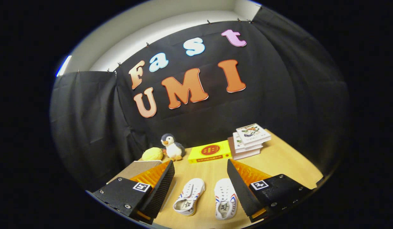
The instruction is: Open the storage box then place both shoes into the box .Put the left shoe in first, then the right shoe, with the right side of both shoes facing outward in a uniform manner.
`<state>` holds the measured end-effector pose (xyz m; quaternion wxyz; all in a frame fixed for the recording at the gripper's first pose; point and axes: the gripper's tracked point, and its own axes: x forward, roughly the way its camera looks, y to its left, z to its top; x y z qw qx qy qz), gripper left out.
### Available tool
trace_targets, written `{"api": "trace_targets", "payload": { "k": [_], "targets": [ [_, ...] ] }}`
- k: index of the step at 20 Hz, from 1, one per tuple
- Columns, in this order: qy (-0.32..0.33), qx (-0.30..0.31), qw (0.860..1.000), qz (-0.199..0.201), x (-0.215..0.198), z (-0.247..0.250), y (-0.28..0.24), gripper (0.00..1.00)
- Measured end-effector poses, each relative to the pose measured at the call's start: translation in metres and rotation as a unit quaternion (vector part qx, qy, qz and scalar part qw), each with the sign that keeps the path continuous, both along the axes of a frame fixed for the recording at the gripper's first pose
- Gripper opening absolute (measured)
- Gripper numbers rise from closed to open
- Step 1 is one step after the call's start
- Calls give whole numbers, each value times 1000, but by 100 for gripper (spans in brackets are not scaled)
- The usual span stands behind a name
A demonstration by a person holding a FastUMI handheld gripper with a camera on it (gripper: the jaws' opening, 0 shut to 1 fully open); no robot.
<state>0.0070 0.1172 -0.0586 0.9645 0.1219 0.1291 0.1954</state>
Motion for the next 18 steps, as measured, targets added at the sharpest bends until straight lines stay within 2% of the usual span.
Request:
{"api": "trace_targets", "payload": {
  "k": [3, 7, 11, 18],
  "targets": [
    [65, 52, 995, 58, 4, -26, 35, 98],
    [149, 106, 973, 137, 1, -58, 81, 98],
    [248, 178, 928, 215, -10, -89, 129, 98],
    [365, 257, 845, 292, -20, -123, 189, 98]
  ]
}}
